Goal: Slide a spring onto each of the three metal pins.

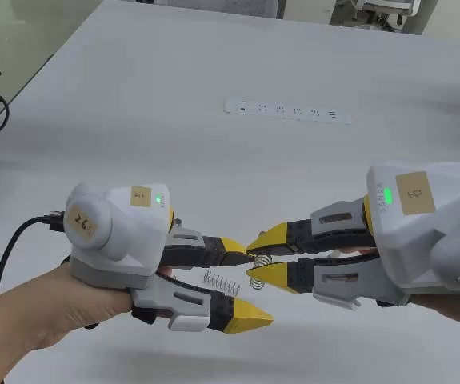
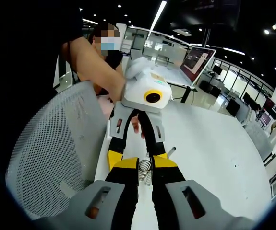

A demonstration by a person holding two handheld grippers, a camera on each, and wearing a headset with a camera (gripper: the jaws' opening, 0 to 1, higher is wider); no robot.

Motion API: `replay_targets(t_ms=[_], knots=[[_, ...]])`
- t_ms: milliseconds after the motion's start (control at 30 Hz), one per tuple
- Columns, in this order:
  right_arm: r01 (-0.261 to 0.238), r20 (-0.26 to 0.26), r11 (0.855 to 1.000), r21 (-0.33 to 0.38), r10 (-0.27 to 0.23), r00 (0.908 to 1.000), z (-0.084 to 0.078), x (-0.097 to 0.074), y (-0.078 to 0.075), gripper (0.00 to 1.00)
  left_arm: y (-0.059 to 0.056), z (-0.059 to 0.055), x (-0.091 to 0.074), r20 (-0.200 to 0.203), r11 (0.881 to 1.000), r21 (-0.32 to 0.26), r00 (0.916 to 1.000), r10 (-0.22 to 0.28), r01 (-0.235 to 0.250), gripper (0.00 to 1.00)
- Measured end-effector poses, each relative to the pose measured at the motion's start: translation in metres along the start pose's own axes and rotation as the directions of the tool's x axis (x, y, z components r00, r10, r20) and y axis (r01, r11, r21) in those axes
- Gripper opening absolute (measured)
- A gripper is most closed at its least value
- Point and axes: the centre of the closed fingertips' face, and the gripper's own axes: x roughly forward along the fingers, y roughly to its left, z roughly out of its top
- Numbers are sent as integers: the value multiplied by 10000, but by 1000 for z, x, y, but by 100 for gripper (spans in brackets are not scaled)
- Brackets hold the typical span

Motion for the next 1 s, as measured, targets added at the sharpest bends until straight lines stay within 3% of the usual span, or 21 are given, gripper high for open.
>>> replay_targets(t_ms=[500, 767, 1000], knots=[[192, -103, 9998, -47, -192, 9998, -2, -1, -4, 6, 18, -8, -23, -32, 9943, -6, 9943, 1066, -1066, 60], [231, -221, 9997, -28, -232, 9995, -7, -1, -5, 6, 28, -18, -39, -146, 9841, -186, 9842, 1766, -1769, 76], [321, -306, 9995, 31, -320, 9990, -11, -3, -7, 6, 39, -23, -52, -175, 9696, -328, 9701, 2421, -2426, 93]])
